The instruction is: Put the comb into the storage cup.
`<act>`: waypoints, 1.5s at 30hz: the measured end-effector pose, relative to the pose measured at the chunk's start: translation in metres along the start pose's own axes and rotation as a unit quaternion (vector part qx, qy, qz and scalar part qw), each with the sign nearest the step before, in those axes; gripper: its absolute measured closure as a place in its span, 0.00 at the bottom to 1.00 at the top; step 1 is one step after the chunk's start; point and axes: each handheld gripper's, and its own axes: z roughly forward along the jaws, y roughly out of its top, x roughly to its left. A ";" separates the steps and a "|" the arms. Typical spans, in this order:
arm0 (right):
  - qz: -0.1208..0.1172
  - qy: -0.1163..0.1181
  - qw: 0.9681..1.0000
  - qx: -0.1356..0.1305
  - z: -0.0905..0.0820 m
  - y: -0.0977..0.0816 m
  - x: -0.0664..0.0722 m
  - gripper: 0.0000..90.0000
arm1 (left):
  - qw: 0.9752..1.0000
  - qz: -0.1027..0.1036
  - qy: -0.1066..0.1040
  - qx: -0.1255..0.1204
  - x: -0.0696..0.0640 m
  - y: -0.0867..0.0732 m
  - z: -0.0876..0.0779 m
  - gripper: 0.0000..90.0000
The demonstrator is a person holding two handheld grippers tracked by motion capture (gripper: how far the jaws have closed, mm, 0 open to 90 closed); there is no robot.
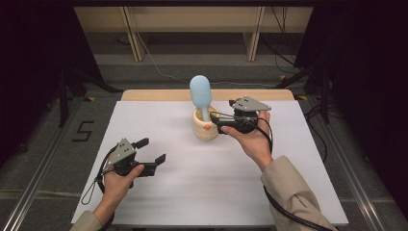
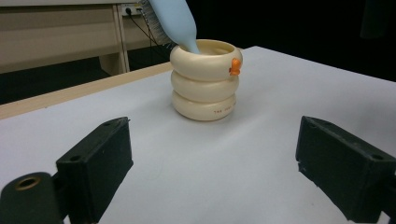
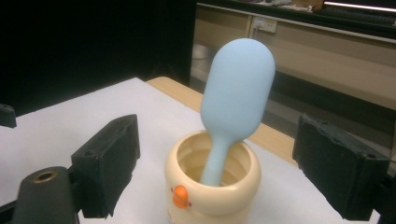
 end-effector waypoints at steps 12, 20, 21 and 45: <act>-0.006 0.006 1.000 0.001 -0.025 -0.014 0.000 0.18 | 1.000 -0.001 0.001 -0.001 0.000 0.000 0.000 0.12; -0.014 0.005 1.000 0.007 -0.043 -0.027 0.001 0.17 | 1.000 0.000 0.001 0.000 0.000 0.000 0.000 0.12; -0.016 0.006 1.000 0.007 -0.045 -0.028 0.001 0.17 | 1.000 0.000 0.001 0.000 0.000 0.000 0.000 0.12; -0.024 0.019 0.999 0.035 -0.084 -0.082 0.010 0.18 | 1.000 0.003 0.001 0.001 0.000 0.000 -0.001 0.12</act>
